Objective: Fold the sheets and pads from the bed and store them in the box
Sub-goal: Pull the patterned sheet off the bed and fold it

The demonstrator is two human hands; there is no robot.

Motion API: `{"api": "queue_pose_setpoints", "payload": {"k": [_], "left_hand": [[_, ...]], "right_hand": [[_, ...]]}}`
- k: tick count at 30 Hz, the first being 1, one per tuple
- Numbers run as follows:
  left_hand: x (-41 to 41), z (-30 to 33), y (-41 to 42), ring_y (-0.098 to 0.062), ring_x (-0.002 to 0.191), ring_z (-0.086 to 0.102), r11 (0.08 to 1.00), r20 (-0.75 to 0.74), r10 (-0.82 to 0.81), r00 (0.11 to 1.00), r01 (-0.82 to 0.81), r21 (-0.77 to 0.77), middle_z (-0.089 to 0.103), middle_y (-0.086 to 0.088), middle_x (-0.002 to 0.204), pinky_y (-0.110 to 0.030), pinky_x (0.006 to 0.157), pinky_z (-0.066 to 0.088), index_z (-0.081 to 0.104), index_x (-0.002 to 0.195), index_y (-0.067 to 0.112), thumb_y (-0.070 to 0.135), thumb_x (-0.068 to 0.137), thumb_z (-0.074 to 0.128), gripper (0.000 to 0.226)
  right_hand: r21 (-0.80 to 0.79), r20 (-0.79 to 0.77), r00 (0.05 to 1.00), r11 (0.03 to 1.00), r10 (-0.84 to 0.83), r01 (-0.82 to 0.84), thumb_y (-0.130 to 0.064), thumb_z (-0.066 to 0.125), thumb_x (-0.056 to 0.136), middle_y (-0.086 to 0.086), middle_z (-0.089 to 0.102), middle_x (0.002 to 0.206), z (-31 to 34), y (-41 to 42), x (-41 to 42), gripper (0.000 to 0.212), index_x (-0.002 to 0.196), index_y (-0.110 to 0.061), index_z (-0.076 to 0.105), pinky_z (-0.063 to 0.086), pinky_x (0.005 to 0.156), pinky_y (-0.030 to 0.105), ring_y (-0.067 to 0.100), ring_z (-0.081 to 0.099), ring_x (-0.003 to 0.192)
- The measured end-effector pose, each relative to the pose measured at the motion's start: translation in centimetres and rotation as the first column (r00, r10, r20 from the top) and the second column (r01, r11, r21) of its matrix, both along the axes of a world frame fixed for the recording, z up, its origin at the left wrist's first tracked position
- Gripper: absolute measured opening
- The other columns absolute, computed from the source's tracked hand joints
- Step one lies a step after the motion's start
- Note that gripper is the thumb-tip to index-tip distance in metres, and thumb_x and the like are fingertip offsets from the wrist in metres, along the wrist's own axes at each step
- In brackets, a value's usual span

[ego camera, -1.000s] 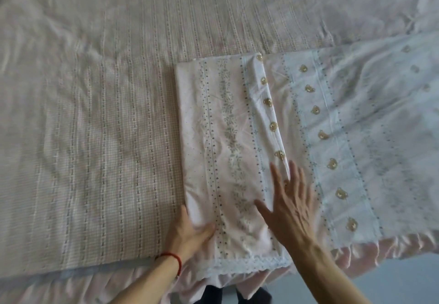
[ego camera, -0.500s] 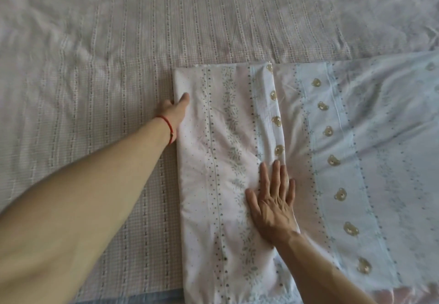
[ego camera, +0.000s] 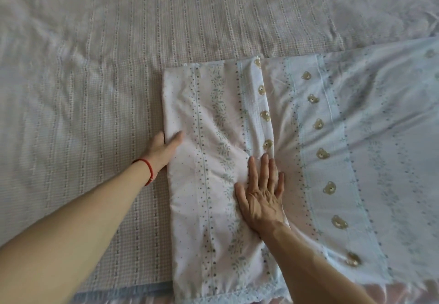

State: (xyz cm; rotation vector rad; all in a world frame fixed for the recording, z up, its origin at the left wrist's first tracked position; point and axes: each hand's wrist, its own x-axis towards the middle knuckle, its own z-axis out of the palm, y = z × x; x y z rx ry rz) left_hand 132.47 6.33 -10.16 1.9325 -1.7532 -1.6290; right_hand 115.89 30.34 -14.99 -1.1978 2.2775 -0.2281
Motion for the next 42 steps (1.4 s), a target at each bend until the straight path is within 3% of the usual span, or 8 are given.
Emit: {"api": "queue_pose_setpoints", "payload": {"k": [7,11,14,23,28,35,39,42], "left_hand": [[-3.0,7.0,2.5,-0.031,0.101,0.066,0.931,0.156,-0.158,0.975,0.199,-0.305,0.069,-0.007,0.111,-0.046,0.090,0.056,0.061,0.122,0.016,0.035,0.099,0.057,0.031],[-8.3,12.8,4.4,-0.032,0.104,0.066,0.912,0.117,-0.243,0.963,0.268,-0.309,0.069,-0.008,0.116,-0.051,0.093,0.056,0.061,0.123,0.017,0.028,0.100,0.055,0.027],[-14.7,16.7,7.5,-0.030,0.101,0.067,0.889,0.050,-0.295,0.954,0.293,-0.352,0.070,-0.008,0.113,-0.049,0.087,0.058,0.061,0.117,0.015,0.019,0.098,0.054,0.021],[-35.3,18.1,20.0,-0.033,0.082,0.073,0.922,-0.207,-0.379,0.902,0.387,0.001,0.063,-0.017,0.113,-0.042,0.070,0.063,0.023,0.155,0.020,0.027,0.104,0.050,0.058],[-33.7,11.6,25.3,-0.024,0.077,0.062,0.665,0.218,-0.742,0.634,0.738,0.116,0.063,-0.008,0.092,-0.033,0.067,0.054,0.062,0.103,0.019,0.043,0.099,0.051,0.027],[-29.7,8.0,33.3,-0.004,0.073,0.064,0.694,0.074,-0.716,0.694,0.696,0.185,0.068,0.010,0.090,-0.020,0.061,0.053,0.063,0.099,0.031,0.049,0.093,0.060,0.019],[-29.1,6.2,32.7,-0.015,0.081,0.069,0.888,0.155,-0.436,0.887,0.452,-0.089,0.072,0.004,0.088,-0.037,0.075,0.060,0.066,0.094,0.023,0.027,0.094,0.059,0.009],[-27.8,4.2,28.8,-0.024,0.094,0.060,0.759,0.386,-0.387,0.838,0.527,-0.382,0.060,0.000,0.098,-0.038,0.078,0.053,0.061,0.098,0.021,0.021,0.091,0.057,0.008]], "right_hand": [[-0.029,0.210,0.974,0.997,0.082,-0.077,-0.075,0.005,0.090,-0.003,-0.037,0.164,2.0,0.7,-1.8,0.084,0.161,-0.037,-0.015,-0.023,0.122,0.050,0.016,-0.040,0.148],[-0.245,0.465,0.883,0.967,0.057,0.066,-0.062,0.024,0.099,-0.003,0.029,0.167,7.4,3.4,-4.8,0.068,0.159,-0.031,0.034,0.009,0.127,0.051,0.016,0.021,0.155],[-0.246,0.741,0.670,0.911,-0.042,0.330,-0.059,0.038,0.100,-0.003,0.069,0.131,11.8,5.9,-8.1,0.054,0.139,-0.030,0.061,0.050,0.105,0.045,0.012,0.066,0.115],[0.056,0.954,0.191,0.768,-0.229,0.638,-0.064,0.027,0.103,0.024,0.070,0.116,15.3,13.5,-22.9,0.070,0.125,-0.016,0.072,0.058,0.093,0.058,0.042,0.068,0.104],[0.215,0.821,0.294,0.742,-0.489,0.636,-0.080,0.056,0.082,0.028,0.069,0.117,10.5,18.8,-27.8,0.082,0.127,-0.012,0.068,0.059,0.086,0.059,0.040,0.070,0.092],[0.094,0.544,0.761,0.926,-0.355,0.365,-0.041,0.071,0.084,0.003,0.066,0.099,10.3,19.1,-28.5,0.038,0.110,-0.017,0.058,0.057,0.078,0.036,0.019,0.064,0.088],[0.095,0.450,0.831,0.942,-0.328,0.321,-0.031,0.067,0.096,0.000,0.067,0.100,9.5,20.2,-29.0,0.021,0.110,-0.019,0.056,0.054,0.071,0.032,0.019,0.064,0.086],[0.205,0.410,0.846,0.939,-0.340,0.277,-0.043,0.068,0.091,0.001,0.065,0.104,8.6,20.3,-29.4,0.032,0.112,-0.024,0.053,0.057,0.069,0.035,0.016,0.063,0.084]]}}
